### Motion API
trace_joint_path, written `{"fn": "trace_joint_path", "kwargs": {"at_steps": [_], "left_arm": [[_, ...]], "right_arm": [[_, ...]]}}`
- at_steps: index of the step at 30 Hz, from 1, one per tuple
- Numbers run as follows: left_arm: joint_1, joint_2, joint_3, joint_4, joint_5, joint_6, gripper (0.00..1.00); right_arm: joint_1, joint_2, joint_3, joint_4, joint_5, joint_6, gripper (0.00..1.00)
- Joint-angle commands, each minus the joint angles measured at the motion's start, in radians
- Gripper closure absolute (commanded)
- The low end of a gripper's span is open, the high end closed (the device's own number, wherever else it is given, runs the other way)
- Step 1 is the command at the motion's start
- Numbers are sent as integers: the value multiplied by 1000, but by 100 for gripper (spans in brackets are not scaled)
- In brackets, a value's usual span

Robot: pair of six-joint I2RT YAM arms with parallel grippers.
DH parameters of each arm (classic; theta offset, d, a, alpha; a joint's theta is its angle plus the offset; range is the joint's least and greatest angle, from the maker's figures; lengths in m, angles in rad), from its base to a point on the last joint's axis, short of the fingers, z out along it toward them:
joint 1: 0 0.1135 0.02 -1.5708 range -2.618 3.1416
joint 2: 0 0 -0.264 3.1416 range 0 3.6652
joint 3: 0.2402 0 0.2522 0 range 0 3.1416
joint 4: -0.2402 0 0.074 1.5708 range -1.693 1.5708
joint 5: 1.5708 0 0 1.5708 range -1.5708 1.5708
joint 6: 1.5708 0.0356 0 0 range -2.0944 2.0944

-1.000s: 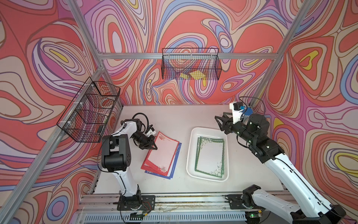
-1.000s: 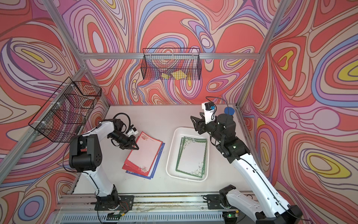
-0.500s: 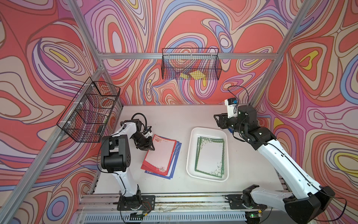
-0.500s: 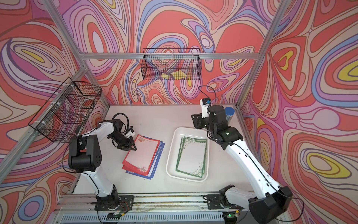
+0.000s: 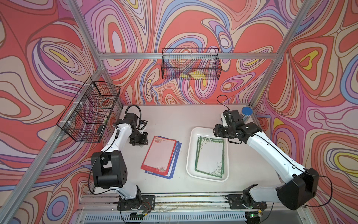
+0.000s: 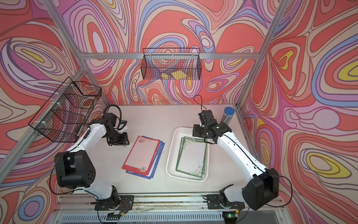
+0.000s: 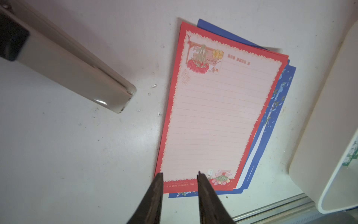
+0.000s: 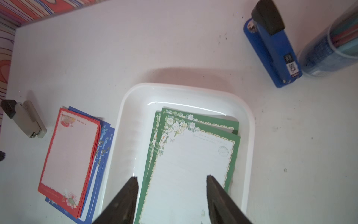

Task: Take out the stationery paper from the storage box
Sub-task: Place the stationery paper at the center of the board, then pick up the stationery paper from the storage box.

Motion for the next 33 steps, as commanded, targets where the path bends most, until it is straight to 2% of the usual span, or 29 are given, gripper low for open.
{"fn": "trace_joint_path", "kwargs": {"at_steps": [1,3,6,11,13,17,20,23,28,33], "left_arm": [[6,-69,29,4,-24,-33,66],[-1,-117,28,17,24,-60,66],[-62,-200,-2,86,87,-143,66],[-287,-283,-37,225,126,-379,64],[-384,-279,-33,266,123,-440,64],[-565,-223,-6,327,42,-539,62],[-659,-147,26,345,27,-579,61],[-733,-83,60,357,-7,-592,61],[-796,27,111,371,21,-613,61],[-799,44,126,340,-132,-575,61]], "right_arm": [[48,45,-30,-69,9,70,39],[54,52,-39,-64,31,85,39],[54,44,-64,-24,41,95,40],[55,32,-56,-20,128,86,40],[55,11,-53,-14,182,62,38],[52,-24,-53,-7,274,34,36],[53,-37,-59,15,252,30,36],[52,-49,-79,28,223,41,36],[41,-78,-152,31,254,73,36],[25,-114,-196,29,151,109,42]]}}
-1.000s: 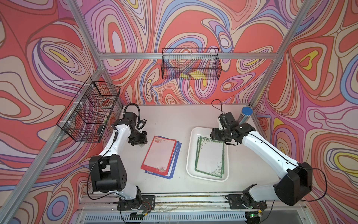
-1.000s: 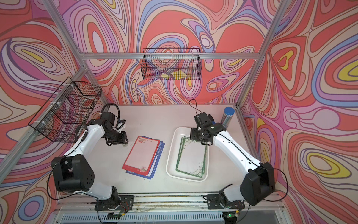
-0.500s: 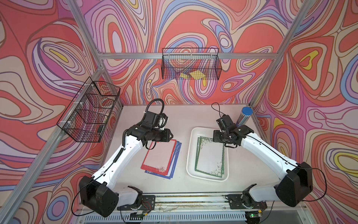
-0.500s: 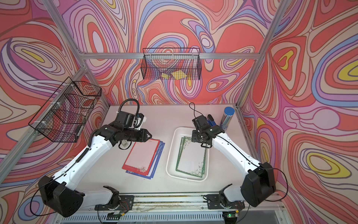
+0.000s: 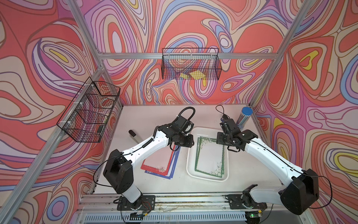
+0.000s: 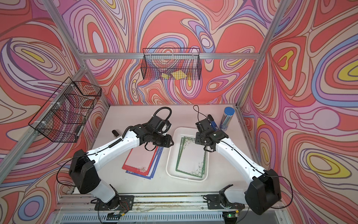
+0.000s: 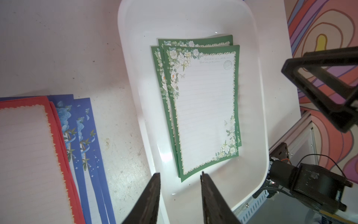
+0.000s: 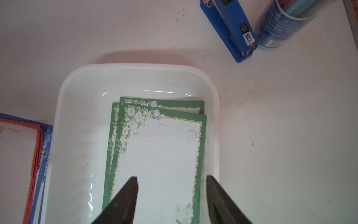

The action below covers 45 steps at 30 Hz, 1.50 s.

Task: Take out the stationery paper from the storage box
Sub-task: Pick up the stationery paper from the storage box.

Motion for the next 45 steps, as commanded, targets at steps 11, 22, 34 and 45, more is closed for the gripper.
{"fn": "trace_joint_path", "kwargs": {"at_steps": [11,22,34,45], "left_arm": [[7,48,51,-3,-132,21,61],[8,55,22,-11,-112,20,61],[8,56,22,-22,-121,23,61],[9,75,25,-15,-118,22,61]], "right_arm": [[2,157,-137,162,-197,130,37],[35,321,-139,302,-284,170,37],[75,402,-107,382,-349,217,37],[86,404,-17,356,-308,218,37]]}}
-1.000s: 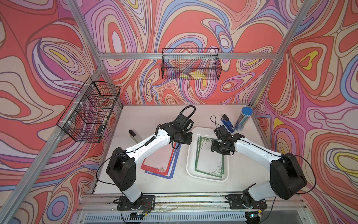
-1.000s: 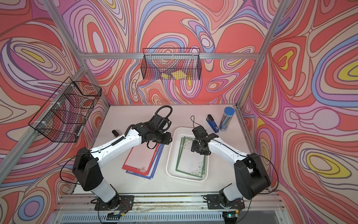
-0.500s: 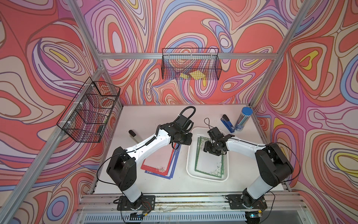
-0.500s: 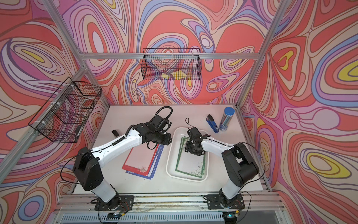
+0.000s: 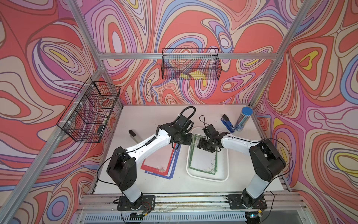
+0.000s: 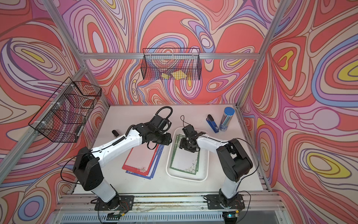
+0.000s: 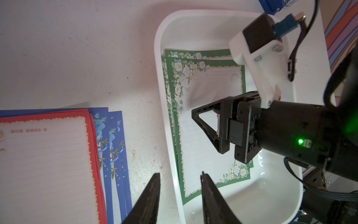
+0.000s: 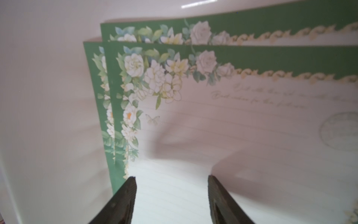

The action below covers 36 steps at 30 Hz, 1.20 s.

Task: Take out the stationery paper from the storage box
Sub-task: Pick up the stationery paper from the storage box.

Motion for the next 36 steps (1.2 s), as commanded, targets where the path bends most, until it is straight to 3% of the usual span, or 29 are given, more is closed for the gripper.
{"fn": "trace_joint_path", "kwargs": {"at_steps": [1,7,13,24,36], "left_arm": [[6,28,-6,-13,0,7,61],[6,62,-3,10,12,7,61],[6,85,-6,30,22,0,61],[8,157,8,46,111,8,62],[22,179,-18,76,150,-13,62]], "right_arm": [[4,-61,12,-29,54,16,37],[4,-199,-34,-150,170,22,35],[4,-278,-108,-228,203,45,36],[4,-270,-221,-160,178,85,48],[4,-250,-260,-149,197,81,48]]}}
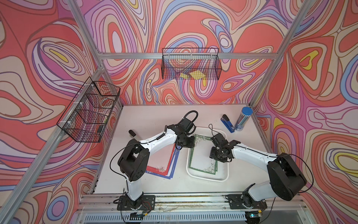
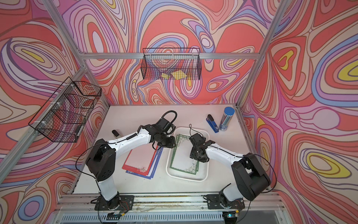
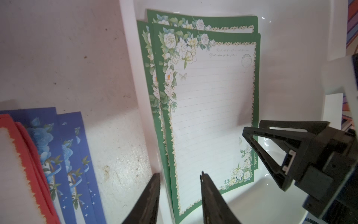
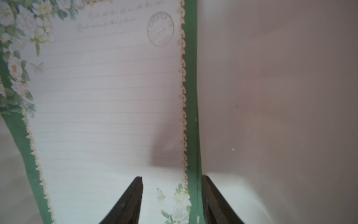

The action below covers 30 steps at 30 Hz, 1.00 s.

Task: Take out the stationery paper from the storage box
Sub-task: Pick up the stationery paper from the storage box.

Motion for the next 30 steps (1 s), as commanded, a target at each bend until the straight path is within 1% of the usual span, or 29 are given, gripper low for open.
{"fn": "trace_joint_path", "kwargs": {"at_steps": [1,7,12,16,19,20,25,28,30], "left_arm": [[10,16,-12,1,2,-12,62],[16,18,-19,-19,-48,-11,66],[16,23,-24,-16,-46,-17,67],[16,21,-28,-24,-49,-22,70],[16,-15,-35,-9,-36,-35,70],[16,-32,-35,-7,-38,-37,69],[16,-86,-25,-21,-83,-28,69],[16,-68,-16,-47,-101,-20,68],[16,-54,-20,-47,-89,-24,68]], "right_arm": [[4,14,-15,8,30,2,49],[3,22,-35,29,26,4,58],[3,41,-31,41,19,1,60],[3,35,-22,22,24,2,60],[3,0,-1,-21,47,-2,52],[2,-16,8,-39,54,-4,52],[3,-56,37,-87,60,-22,52],[3,-46,27,-70,32,-25,54],[3,-39,14,-49,13,-16,57]]}}
